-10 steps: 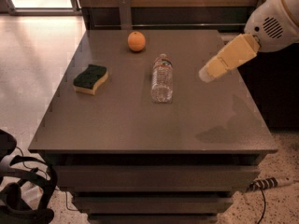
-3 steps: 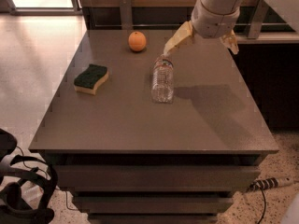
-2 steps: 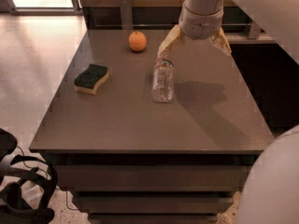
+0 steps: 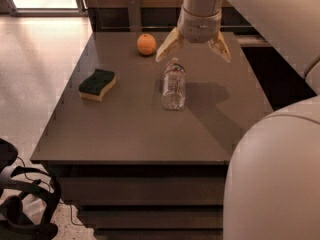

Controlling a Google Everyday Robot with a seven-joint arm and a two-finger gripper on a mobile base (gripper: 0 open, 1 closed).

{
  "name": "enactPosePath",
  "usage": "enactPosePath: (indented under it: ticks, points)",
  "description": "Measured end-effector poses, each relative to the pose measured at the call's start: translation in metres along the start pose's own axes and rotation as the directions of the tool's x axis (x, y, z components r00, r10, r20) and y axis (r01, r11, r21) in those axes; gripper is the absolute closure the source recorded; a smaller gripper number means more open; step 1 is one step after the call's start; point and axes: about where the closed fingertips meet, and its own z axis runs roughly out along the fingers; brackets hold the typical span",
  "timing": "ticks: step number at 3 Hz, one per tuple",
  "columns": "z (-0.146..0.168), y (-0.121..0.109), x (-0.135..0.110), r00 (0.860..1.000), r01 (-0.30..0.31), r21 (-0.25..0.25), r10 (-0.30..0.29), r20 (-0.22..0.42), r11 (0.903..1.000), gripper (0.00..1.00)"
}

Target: Place water bottle upright

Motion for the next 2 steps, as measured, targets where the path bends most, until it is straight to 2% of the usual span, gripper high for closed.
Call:
enactPosePath:
  ticks: [2]
  points:
    - [0.014, 0.024, 0.005, 0.998, 0.025, -0.123, -0.031, -0.045, 0.9921, 0.00]
